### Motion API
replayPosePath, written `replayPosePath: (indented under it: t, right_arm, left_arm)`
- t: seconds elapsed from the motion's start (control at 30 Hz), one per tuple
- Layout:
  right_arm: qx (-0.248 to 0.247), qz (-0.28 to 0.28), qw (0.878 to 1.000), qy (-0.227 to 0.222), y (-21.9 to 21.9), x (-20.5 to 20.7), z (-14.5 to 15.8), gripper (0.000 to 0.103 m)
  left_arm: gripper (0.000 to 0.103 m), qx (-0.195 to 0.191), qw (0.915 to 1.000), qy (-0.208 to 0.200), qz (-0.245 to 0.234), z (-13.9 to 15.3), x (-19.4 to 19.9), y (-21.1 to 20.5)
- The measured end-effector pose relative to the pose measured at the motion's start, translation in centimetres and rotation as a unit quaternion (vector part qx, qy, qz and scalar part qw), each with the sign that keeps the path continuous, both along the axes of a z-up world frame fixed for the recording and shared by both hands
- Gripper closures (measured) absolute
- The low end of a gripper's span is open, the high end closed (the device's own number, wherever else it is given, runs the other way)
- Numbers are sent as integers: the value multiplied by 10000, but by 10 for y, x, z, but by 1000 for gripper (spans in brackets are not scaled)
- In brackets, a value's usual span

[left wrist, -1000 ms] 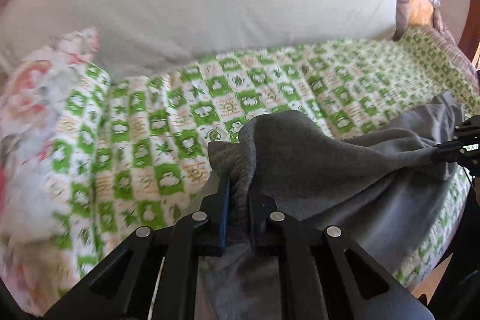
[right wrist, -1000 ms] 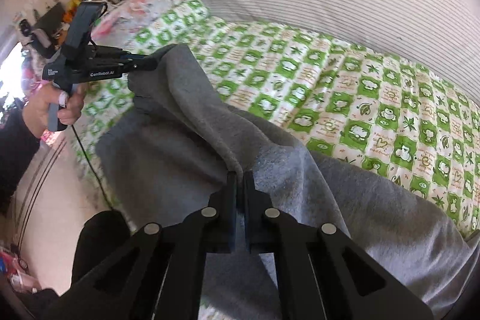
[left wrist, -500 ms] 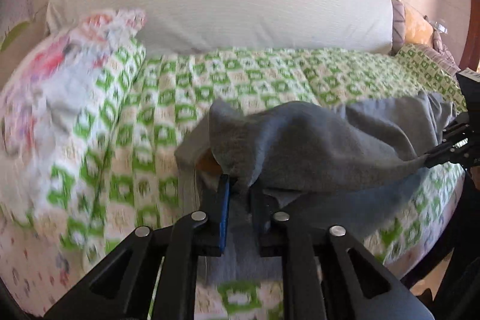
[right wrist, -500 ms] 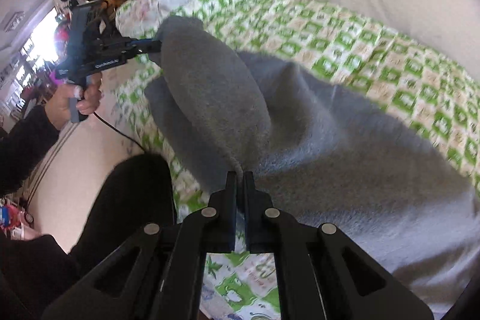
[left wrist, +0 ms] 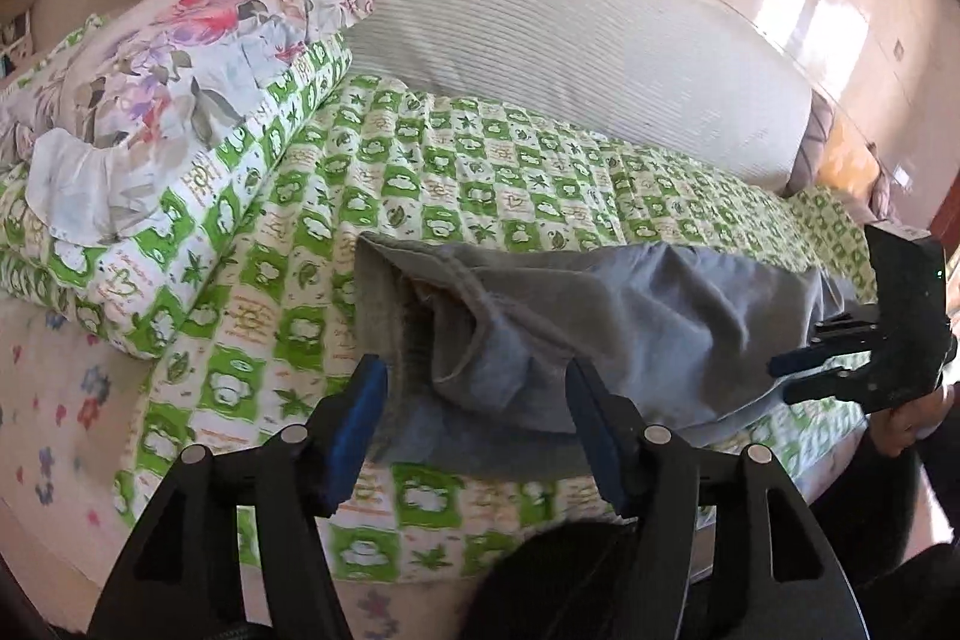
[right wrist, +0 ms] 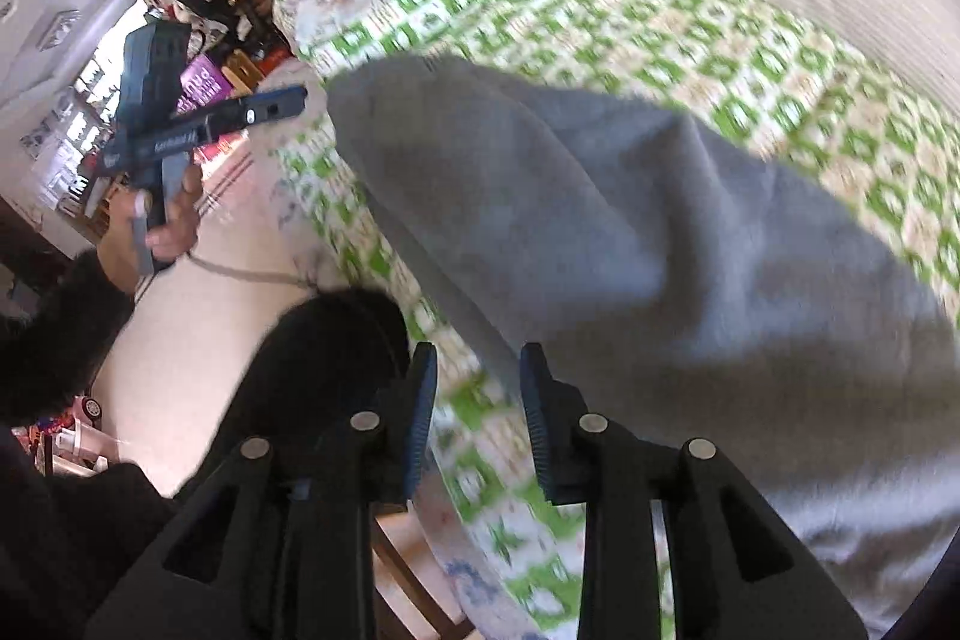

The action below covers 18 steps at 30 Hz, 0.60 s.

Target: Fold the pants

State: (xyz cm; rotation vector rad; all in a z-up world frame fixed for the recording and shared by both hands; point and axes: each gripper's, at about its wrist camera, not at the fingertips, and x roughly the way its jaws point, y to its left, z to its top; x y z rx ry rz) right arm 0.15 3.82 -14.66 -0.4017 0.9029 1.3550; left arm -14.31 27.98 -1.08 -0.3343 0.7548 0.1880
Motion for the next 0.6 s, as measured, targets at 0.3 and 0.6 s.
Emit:
replayPosePath:
  t: [0.3, 0.6]
  right_arm:
    - [278, -222, 9992, -165, 67, 13, 27, 58]
    - [144, -1063, 9938, -298, 122, 79, 22, 47]
  left_arm:
    - [36, -388, 9970, 347, 577, -17, 19, -2]
    - [62, -1055, 9901, 576, 729, -49, 23, 16]
